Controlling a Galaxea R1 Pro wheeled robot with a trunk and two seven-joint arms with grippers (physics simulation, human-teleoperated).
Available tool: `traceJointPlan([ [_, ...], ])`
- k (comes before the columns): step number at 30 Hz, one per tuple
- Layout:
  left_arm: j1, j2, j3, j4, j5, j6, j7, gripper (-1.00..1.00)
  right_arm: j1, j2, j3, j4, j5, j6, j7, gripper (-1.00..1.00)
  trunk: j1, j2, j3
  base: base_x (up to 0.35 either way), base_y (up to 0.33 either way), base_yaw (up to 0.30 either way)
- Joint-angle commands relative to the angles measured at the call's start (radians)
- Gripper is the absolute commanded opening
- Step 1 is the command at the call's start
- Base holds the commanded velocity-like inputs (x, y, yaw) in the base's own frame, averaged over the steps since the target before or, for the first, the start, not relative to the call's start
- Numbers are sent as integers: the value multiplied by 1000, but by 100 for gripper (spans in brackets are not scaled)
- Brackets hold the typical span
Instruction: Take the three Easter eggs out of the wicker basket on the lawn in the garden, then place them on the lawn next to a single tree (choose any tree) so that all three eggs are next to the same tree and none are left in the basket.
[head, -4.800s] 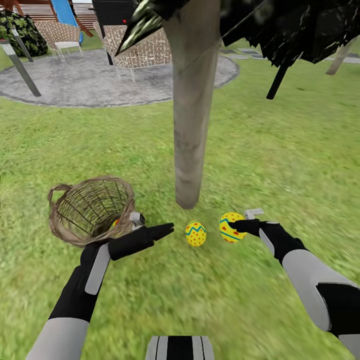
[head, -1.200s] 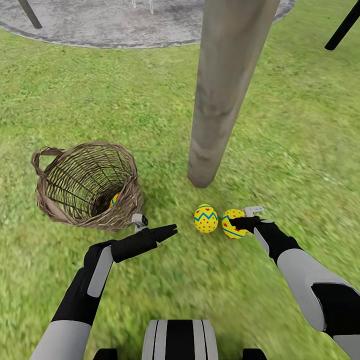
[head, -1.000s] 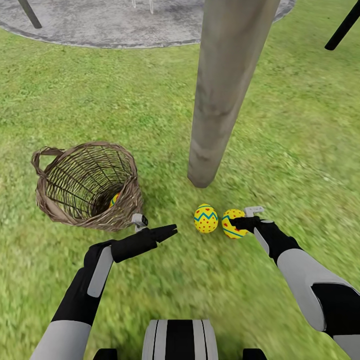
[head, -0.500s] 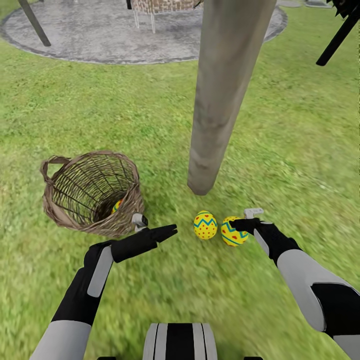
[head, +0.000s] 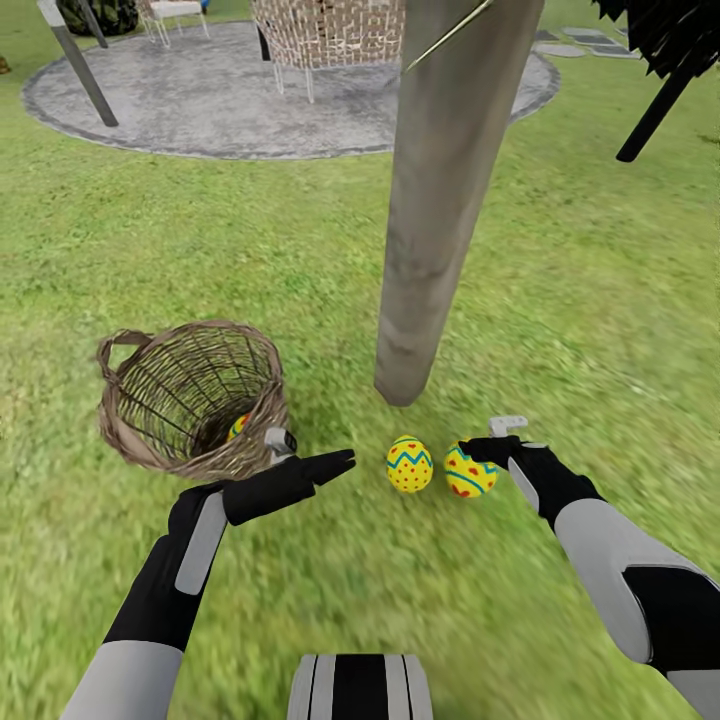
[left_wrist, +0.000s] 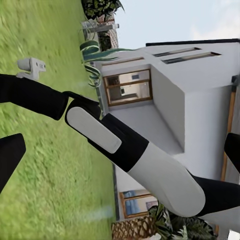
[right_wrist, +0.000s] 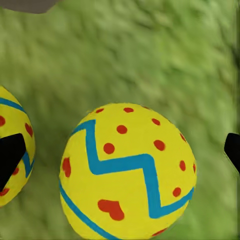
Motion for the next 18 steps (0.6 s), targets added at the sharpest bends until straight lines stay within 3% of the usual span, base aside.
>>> traceJointPlan([
  [1, 0, -1, 2, 0, -1, 4, -3, 100, 0, -1, 2, -2, 4, 5, 3, 100, -1, 0, 3, 0, 0, 0],
  [14, -10, -12, -1, -28, -2, 25, 0, 100, 0, -7, -3, -4, -4, 34, 6, 100, -6, 3, 54, -17, 0, 0],
  [16, -11, -12, -1, -31, -2, 31, 0, 100, 0, -8, -4, -16, -4, 132, 7, 100, -7, 4, 61, -285, 0, 0],
  [18, -11, -11, 0, -31, -1, 32, 0, 100, 0, -6, -4, -56, -4, 178, 8, 100, -8, 4, 69, -331, 0, 0],
])
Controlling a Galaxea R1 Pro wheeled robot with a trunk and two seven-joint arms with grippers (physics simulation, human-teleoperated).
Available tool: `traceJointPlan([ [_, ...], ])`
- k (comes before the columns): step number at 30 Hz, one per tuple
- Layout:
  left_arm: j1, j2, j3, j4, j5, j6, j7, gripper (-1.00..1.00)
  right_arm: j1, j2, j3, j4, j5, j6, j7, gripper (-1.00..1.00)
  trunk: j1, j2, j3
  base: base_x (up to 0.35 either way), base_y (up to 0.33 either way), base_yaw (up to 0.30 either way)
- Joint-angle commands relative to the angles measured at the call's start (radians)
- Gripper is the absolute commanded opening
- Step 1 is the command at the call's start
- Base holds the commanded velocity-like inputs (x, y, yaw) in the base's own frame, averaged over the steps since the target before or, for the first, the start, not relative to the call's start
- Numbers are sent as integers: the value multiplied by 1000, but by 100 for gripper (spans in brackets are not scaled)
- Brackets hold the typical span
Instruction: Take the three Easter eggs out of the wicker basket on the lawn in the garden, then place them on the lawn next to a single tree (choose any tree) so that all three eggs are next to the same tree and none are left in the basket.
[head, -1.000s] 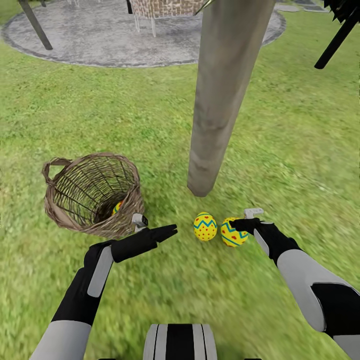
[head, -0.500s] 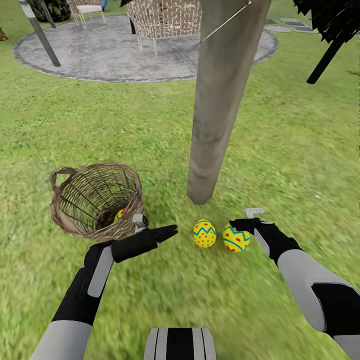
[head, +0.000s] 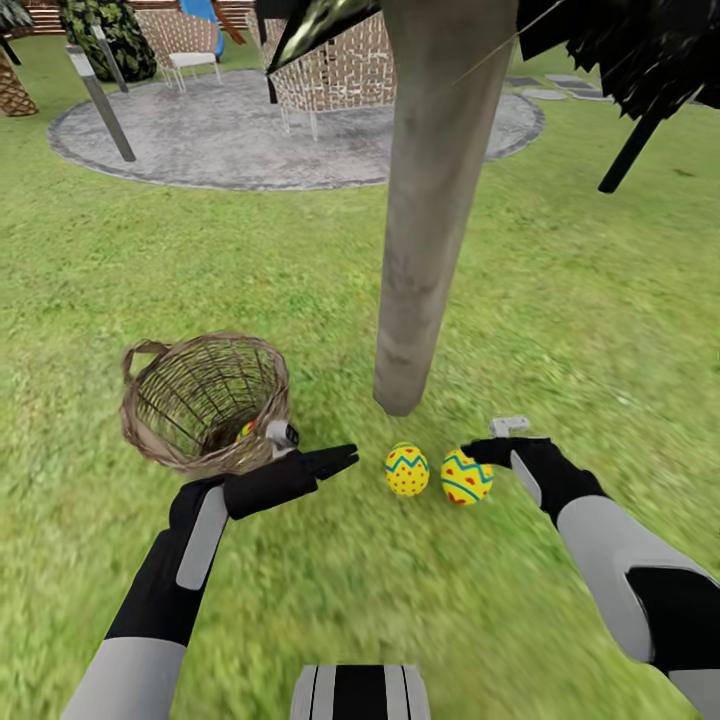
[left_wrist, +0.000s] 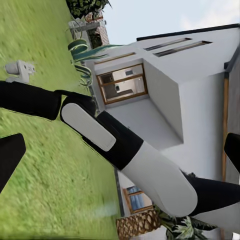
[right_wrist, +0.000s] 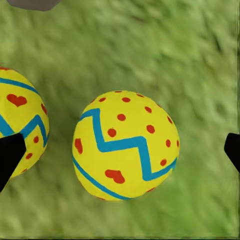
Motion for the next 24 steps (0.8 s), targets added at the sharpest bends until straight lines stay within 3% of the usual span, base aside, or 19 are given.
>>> traceJointPlan([
  [1, 0, -1, 2, 0, -3, 4, -4, 100, 0, 0, 2, -21, 3, 17, 4, 100, -1, 0, 3, -341, 0, 0],
  [6, 0, -1, 2, 0, -2, 4, -4, 100, 0, 1, 2, -35, 4, 26, 4, 100, -3, 1, 23, -344, 0, 0],
  [9, 2, 16, 19, -13, 9, -6, -20, 100, 15, 18, -15, -52, -13, 43, 21, 100, -3, 1, 23, 0, 0, 0],
  [14, -8, -13, 2, 12, -3, -17, 3, 100, -7, 16, -1, -35, -39, 26, 4, 100, -6, 2, 42, 0, 0, 0],
  [20, -19, -13, -8, 14, -7, -15, 4, 100, -8, 11, 0, -15, -72, 2, -25, 100, -8, 4, 65, -260, 0, 0],
  [23, -19, -2, 7, 14, -3, -15, 1, 100, -8, 11, -1, -15, -89, 19, -13, 100, -10, 5, 77, -72, 0, 0],
  [24, -19, -1, 71, 14, -2, -15, 0, 100, -8, 11, -1, -15, -133, 62, 41, 100, -10, 5, 81, -14, 0, 0],
])
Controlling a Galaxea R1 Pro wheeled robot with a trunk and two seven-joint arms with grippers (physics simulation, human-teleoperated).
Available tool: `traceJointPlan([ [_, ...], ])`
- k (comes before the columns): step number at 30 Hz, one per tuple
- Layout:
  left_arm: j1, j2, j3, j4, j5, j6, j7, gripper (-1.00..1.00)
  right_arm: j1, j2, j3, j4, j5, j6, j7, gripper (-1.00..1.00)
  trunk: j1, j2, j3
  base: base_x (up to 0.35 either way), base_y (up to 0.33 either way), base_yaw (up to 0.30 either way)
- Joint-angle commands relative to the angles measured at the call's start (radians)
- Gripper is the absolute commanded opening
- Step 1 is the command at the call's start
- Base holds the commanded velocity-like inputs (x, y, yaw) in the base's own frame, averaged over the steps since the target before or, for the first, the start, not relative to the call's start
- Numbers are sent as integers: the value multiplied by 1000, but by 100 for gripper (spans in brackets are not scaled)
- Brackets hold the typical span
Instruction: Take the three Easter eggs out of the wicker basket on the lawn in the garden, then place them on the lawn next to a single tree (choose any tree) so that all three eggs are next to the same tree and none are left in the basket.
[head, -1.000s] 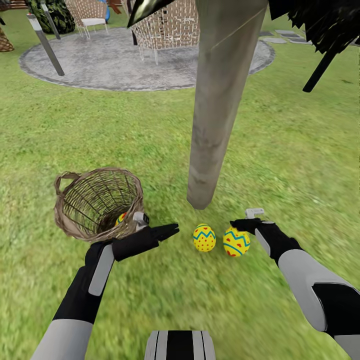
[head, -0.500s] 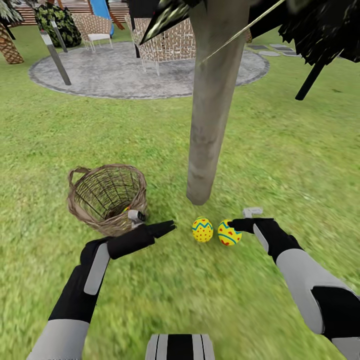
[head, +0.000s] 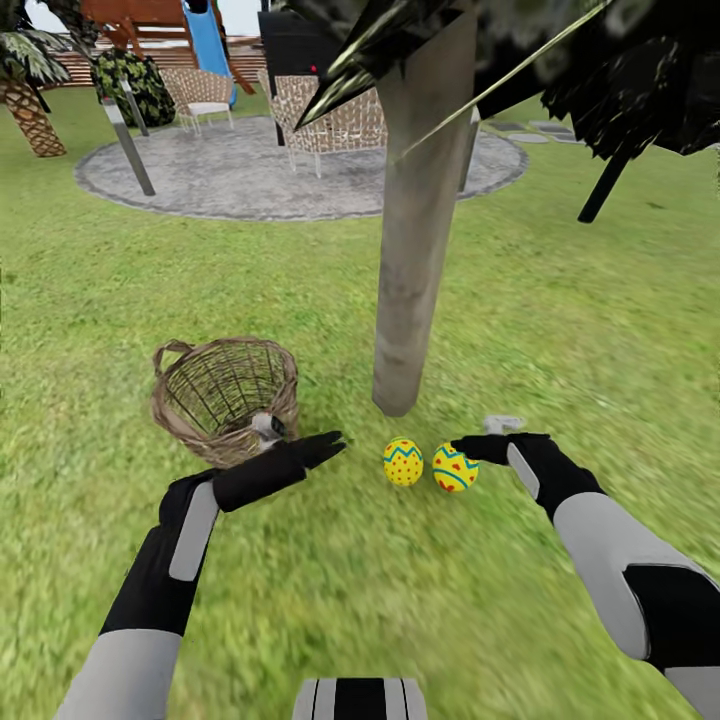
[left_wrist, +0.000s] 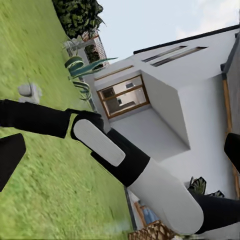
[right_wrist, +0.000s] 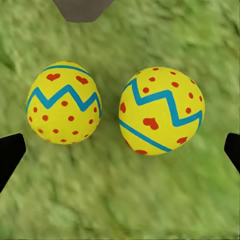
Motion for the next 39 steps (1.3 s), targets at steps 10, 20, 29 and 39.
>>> traceJointPlan([
  [10, 1, 41, 139, 0, 0, -1, -10, 100, 0, -7, 3, -7, -11, 94, 509, 100, -2, 1, 15, -2, 0, 0],
  [20, 1, 49, 173, 0, 0, -2, -12, 100, 0, -11, -2, -87, -13, 202, 631, 100, -2, 1, 15, 0, 0, 0],
  [29, 1, 48, 171, -4, -1, -1, -9, 100, 4, -9, -36, -102, -12, 224, 635, 100, -5, 2, 42, 0, 0, 0],
  [39, 10, 97, 259, -113, 17, 12, -76, 100, 6, -5, -40, -104, -13, 226, 633, 100, -5, 2, 42, 14, 17, 0],
])
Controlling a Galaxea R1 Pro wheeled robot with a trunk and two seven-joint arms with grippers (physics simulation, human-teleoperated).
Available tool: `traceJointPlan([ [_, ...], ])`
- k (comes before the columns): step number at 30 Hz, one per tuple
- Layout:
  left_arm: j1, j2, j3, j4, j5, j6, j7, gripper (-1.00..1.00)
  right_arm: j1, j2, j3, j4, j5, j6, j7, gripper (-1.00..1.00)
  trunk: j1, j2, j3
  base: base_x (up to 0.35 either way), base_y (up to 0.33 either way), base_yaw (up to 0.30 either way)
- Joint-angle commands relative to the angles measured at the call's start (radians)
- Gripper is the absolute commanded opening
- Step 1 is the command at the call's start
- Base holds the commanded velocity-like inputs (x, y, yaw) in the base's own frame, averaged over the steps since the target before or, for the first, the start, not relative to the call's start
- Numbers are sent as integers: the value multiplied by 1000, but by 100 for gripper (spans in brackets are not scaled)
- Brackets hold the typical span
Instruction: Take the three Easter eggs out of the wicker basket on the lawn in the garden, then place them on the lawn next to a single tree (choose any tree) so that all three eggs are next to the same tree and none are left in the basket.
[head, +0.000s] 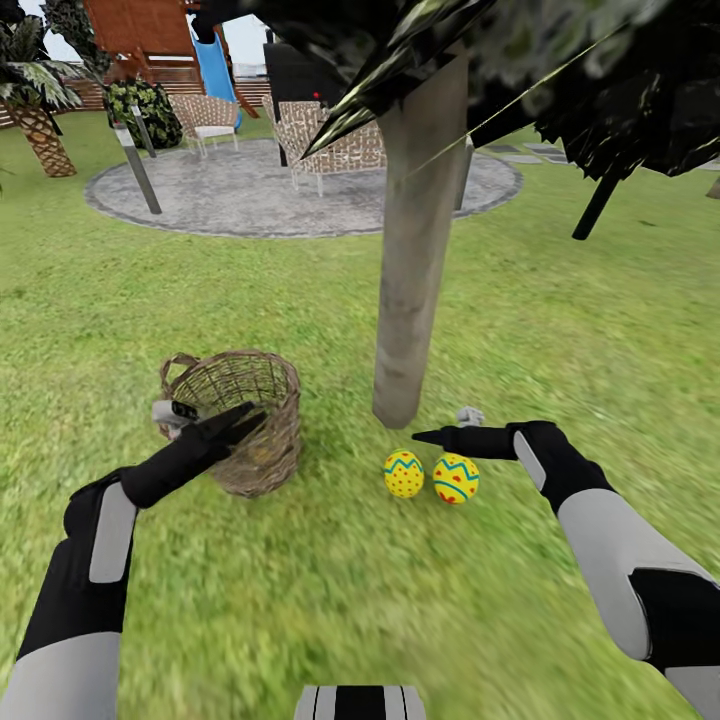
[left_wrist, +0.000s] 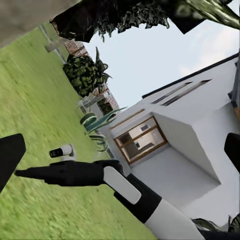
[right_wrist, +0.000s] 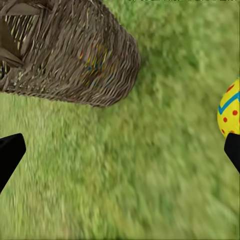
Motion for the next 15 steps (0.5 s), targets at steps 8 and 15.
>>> traceJointPlan([
  [8, 2, 26, 117, 0, 1, 8, -10, 100, 0, 2, -9, 0, -8, 8, -1, 100, 0, 0, -1, 54, 281, 0],
  [15, 2, 26, 118, 0, 1, 8, -10, 100, 0, 2, -9, -11, -8, 8, 0, 100, 0, 0, -1, 1, 325, 0],
])
